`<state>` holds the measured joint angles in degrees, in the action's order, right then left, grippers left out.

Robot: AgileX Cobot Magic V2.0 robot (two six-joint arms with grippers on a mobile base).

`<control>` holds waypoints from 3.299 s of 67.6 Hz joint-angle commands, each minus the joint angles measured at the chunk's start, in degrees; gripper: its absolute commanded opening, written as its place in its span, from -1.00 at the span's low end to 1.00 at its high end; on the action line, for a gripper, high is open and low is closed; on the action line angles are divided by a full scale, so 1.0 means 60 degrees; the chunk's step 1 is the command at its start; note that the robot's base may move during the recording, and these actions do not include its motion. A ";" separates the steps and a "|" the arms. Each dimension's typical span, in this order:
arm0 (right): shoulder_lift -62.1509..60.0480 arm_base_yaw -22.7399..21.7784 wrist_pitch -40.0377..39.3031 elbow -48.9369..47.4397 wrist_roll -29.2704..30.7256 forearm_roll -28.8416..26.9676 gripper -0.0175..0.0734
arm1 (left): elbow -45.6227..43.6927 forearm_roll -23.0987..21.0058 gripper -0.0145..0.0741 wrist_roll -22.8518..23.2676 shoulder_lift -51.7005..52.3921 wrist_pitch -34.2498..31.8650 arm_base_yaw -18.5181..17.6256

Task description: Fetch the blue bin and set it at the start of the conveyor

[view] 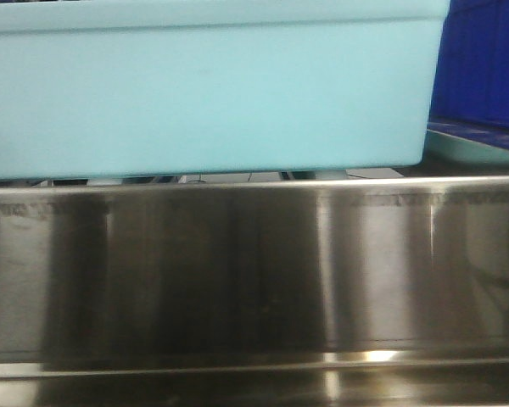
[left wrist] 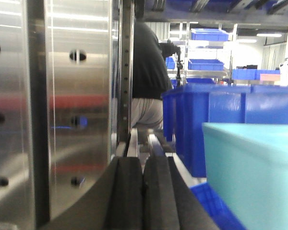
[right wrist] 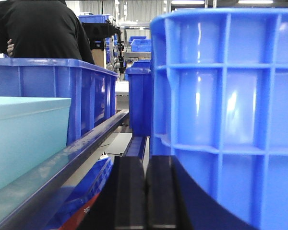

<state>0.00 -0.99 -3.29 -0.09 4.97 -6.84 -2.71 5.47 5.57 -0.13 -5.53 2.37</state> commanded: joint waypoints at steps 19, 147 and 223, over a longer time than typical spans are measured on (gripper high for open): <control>0.0351 0.0020 0.3768 -0.3731 0.0024 -0.0062 -0.62 | -0.3448 0.0445 -0.03 -0.0012 -0.0357 0.3406 -0.0053; 1.5458 0.3248 1.0943 -1.5426 -0.2021 0.0277 0.37 | -1.2814 -0.0056 0.32 0.1017 -1.3864 1.0583 -0.2692; 1.5854 0.3248 1.0761 -1.5405 -0.2021 0.0157 -0.95 | -1.2833 -0.0313 -0.92 0.1017 -1.4209 1.0743 -0.2683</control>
<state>98.18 18.46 61.70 -92.11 -7.99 -6.36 -79.20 3.81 12.08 -88.49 58.90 -13.67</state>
